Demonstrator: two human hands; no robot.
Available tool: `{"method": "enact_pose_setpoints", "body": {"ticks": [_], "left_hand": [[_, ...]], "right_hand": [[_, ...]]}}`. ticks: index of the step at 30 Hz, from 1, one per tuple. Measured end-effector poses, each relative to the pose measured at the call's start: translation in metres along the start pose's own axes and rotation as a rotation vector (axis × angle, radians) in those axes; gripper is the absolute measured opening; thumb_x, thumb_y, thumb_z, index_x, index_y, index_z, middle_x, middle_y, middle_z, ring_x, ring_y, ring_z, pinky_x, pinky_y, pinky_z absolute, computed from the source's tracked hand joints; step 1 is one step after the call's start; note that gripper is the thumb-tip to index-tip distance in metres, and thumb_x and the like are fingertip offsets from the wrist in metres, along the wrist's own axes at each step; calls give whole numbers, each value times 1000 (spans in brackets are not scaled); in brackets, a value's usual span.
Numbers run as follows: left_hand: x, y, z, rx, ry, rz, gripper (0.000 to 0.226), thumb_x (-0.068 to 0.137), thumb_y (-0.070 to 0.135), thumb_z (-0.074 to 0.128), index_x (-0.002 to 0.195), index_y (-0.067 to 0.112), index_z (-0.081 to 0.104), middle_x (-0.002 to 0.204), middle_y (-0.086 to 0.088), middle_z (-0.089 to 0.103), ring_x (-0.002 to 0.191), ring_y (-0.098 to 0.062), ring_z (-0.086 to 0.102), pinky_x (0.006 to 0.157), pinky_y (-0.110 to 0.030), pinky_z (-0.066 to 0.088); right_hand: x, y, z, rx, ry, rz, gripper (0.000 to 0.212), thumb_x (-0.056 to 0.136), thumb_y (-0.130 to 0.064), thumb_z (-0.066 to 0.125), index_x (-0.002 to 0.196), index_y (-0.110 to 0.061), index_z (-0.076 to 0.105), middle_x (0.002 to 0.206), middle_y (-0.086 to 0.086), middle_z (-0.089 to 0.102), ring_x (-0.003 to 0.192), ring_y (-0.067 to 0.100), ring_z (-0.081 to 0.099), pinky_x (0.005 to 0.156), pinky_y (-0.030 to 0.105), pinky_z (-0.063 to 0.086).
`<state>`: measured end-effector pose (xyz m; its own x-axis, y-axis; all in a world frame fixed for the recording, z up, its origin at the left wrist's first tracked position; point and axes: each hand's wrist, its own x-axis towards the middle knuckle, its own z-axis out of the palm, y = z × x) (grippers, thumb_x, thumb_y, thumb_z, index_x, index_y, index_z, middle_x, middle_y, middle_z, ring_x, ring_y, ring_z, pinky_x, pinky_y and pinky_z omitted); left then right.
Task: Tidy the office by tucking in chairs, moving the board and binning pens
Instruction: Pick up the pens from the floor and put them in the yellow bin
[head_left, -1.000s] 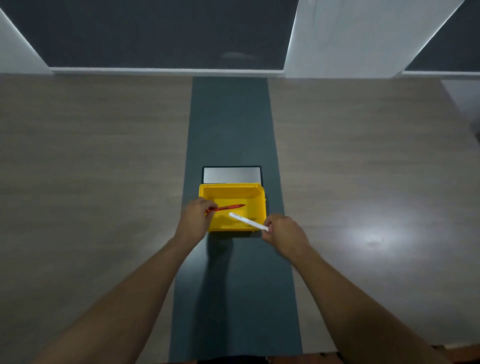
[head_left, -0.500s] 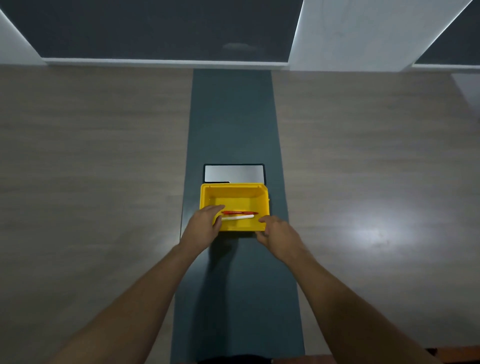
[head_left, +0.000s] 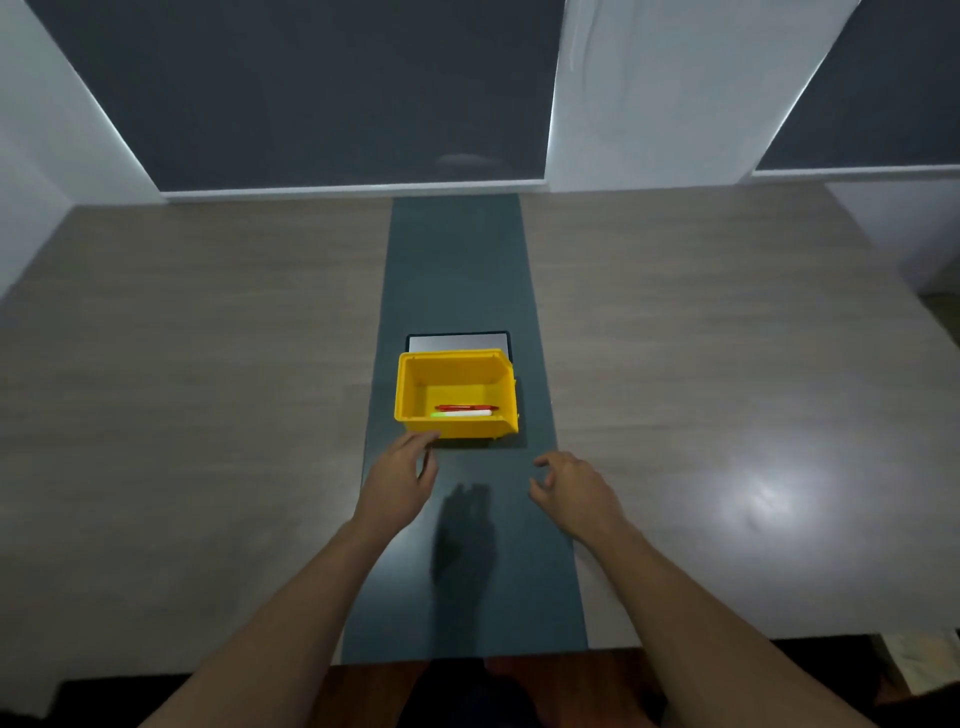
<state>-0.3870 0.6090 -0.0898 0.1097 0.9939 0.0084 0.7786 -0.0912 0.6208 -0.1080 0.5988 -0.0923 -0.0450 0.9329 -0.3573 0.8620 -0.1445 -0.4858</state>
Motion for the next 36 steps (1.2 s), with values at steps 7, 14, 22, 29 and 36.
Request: {"method": "enact_pose_setpoints", "body": {"ticks": [7, 14, 22, 29, 36], "left_hand": [[-96, 20, 6, 53, -35, 61, 38, 106, 16, 59, 143, 16, 67, 139, -1, 70, 125, -18, 65, 105, -24, 44], [-165, 24, -5, 85, -96, 95, 36, 107, 17, 57, 141, 19, 69, 139, 2, 69, 126, -15, 63, 106, -22, 43], [-177, 31, -18, 122, -172, 212, 35, 107, 16, 59, 140, 18, 69, 138, 0, 69, 125, -17, 64, 103, -22, 42], [-197, 22, -11, 107, -331, 340, 36, 107, 16, 58, 141, 18, 69, 138, 0, 68, 124, -18, 65, 101, -24, 44], [-231, 22, 31, 84, -555, 481, 36, 107, 16, 57, 140, 19, 69, 139, 2, 67, 124, -16, 64, 104, -23, 44]], "right_hand": [[-83, 31, 26, 54, 30, 30, 46, 104, -34, 66, 146, -19, 58, 125, 5, 71, 118, 28, 66, 96, 43, 55], [-149, 46, 48, 106, 34, 73, 48, 103, -35, 65, 147, -20, 55, 126, 5, 71, 120, 31, 66, 97, 46, 57], [-203, 51, 61, 180, 188, 153, 46, 105, -32, 63, 147, -19, 51, 120, 4, 71, 112, 29, 68, 90, 47, 60], [-277, 45, 88, 192, 240, 308, 46, 107, -36, 61, 149, -20, 49, 122, 0, 68, 108, 25, 67, 85, 45, 61], [-380, 50, 148, 239, 291, 533, 44, 107, -38, 61, 147, -25, 52, 129, -4, 64, 117, 23, 64, 91, 43, 56]]}}
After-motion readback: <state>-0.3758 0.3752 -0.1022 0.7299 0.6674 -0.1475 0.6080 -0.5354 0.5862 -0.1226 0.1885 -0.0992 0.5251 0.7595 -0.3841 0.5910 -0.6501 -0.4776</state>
